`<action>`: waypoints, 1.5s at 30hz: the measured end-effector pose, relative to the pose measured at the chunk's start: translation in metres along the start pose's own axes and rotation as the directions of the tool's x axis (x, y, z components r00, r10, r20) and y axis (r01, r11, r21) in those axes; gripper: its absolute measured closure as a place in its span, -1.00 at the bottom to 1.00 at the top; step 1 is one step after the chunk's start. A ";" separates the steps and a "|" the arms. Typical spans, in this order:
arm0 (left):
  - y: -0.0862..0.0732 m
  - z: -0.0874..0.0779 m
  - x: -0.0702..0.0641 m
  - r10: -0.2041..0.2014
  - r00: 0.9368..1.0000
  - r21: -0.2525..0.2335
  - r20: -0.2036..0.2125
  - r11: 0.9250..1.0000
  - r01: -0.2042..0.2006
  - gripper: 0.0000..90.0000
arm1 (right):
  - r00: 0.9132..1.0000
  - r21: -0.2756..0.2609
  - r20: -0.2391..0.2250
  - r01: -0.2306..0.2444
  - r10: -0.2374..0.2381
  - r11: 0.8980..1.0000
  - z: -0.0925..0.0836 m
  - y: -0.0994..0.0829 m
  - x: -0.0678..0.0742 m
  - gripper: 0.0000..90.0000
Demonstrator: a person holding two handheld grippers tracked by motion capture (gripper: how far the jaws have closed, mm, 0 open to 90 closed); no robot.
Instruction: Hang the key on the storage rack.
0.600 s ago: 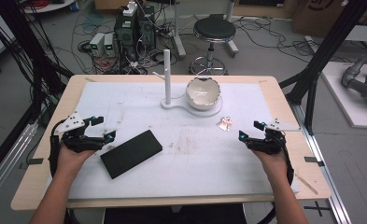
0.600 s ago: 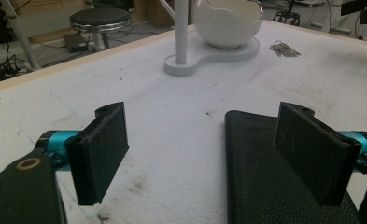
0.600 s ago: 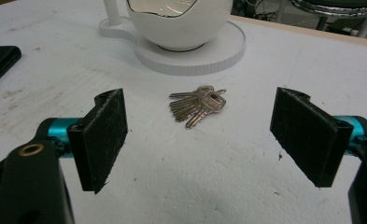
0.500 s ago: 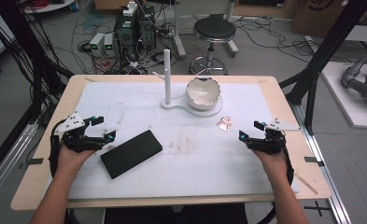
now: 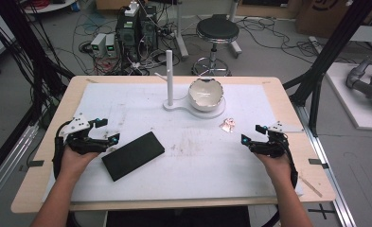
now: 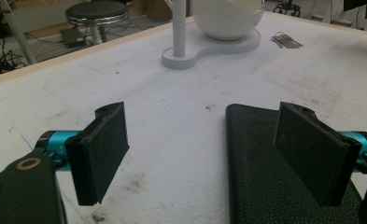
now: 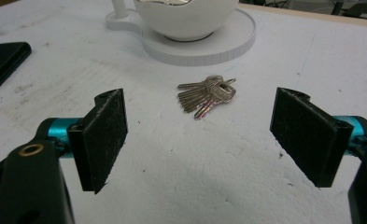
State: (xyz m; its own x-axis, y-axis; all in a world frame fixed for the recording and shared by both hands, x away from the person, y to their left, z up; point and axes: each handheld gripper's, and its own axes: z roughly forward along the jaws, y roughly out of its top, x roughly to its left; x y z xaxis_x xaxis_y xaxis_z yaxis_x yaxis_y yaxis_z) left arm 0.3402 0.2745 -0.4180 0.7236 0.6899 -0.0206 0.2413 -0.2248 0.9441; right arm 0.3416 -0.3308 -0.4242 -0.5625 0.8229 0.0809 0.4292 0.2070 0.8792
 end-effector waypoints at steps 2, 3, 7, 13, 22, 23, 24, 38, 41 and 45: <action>0.000 -0.001 0.000 0.000 1.000 0.001 -0.002 1.000 0.000 -0.61 | 1.000 0.009 0.012 0.007 -0.007 1.000 0.003 0.001 0.001 -0.56; 0.000 -0.001 -0.001 0.000 1.000 -0.003 -0.002 1.000 0.000 -0.61 | 1.000 0.015 0.017 0.000 0.000 1.000 0.005 0.002 0.001 -0.56; 0.000 -0.001 -0.001 0.008 1.000 0.004 -0.011 1.000 -0.008 -0.61 | 0.998 0.042 0.013 -0.067 0.066 0.997 0.014 0.008 -0.004 -0.38; 0.000 -0.001 -0.002 0.016 1.000 0.013 -0.008 1.000 -0.016 -0.61 | 0.993 0.085 0.045 -0.112 0.109 0.990 0.033 0.023 -0.010 -0.15; -0.001 0.001 -0.002 0.022 1.000 0.035 -0.012 0.999 -0.021 -0.61 | 0.989 0.192 0.078 -0.142 0.129 0.971 0.076 0.045 -0.017 0.06; -0.001 0.001 -0.002 0.022 1.000 0.035 -0.012 0.999 -0.021 -0.61 | 0.989 0.192 0.078 -0.142 0.129 0.971 0.076 0.045 -0.017 0.06; -0.001 0.001 -0.002 0.021 1.000 0.035 -0.014 0.999 -0.021 -0.61 | 0.986 0.208 0.084 -0.161 0.146 0.965 0.086 0.048 -0.021 0.14; -0.002 0.003 -0.003 0.028 1.000 0.047 -0.009 0.999 -0.027 -0.61 | 0.957 0.273 0.115 -0.288 0.267 0.918 0.110 0.045 -0.035 0.61; -0.002 0.003 -0.003 0.028 1.000 0.048 -0.010 0.998 -0.028 -0.61 | 0.951 0.277 0.107 -0.309 0.290 0.910 0.111 0.044 -0.037 0.72; -0.002 0.003 -0.003 0.031 0.999 0.048 -0.011 0.998 -0.031 -0.61 | 0.951 0.267 0.087 -0.310 0.297 0.913 0.112 0.044 -0.036 0.97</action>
State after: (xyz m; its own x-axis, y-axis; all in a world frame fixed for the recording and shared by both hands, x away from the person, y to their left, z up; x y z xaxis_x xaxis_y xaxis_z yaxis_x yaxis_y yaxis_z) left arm 0.3396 0.2704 -0.4205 0.7237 0.6900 0.0126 0.2500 -0.2790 0.9272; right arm 0.4594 -0.2923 -0.4410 -0.3455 0.8902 0.2969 0.7546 0.0754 0.6519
